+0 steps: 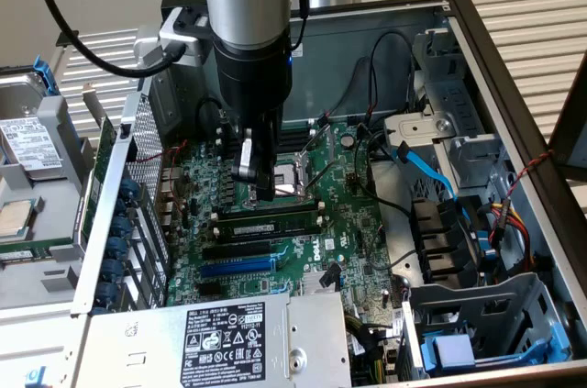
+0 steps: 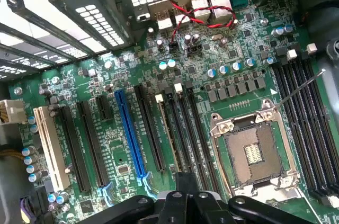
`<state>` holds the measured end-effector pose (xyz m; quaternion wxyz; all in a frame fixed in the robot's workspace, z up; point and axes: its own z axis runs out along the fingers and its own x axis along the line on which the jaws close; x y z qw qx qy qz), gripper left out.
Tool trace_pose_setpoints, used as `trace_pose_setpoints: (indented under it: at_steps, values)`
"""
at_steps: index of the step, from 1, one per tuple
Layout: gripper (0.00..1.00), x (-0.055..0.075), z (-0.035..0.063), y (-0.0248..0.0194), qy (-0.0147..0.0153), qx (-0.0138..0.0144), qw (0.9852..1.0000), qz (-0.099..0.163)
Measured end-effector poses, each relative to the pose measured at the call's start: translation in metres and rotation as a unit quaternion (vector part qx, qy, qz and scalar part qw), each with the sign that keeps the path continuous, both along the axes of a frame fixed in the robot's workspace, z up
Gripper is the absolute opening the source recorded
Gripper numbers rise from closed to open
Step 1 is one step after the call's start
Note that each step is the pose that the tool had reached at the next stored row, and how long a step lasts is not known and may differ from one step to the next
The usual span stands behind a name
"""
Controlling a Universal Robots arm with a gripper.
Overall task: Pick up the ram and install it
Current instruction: 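Press down the ram until it locks into place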
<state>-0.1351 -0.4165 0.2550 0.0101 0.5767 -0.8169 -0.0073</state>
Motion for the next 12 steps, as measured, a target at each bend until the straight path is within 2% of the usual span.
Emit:
trace_pose_setpoints:
  at_steps: [6,12]
  values:
    - [0.11,0.0000,0.0000,0.0000,0.0000,0.0000,0.9989,-0.047]
    - [0.11,0.0000,0.0000,0.0000,0.0000,0.0000,0.9960,-0.090]
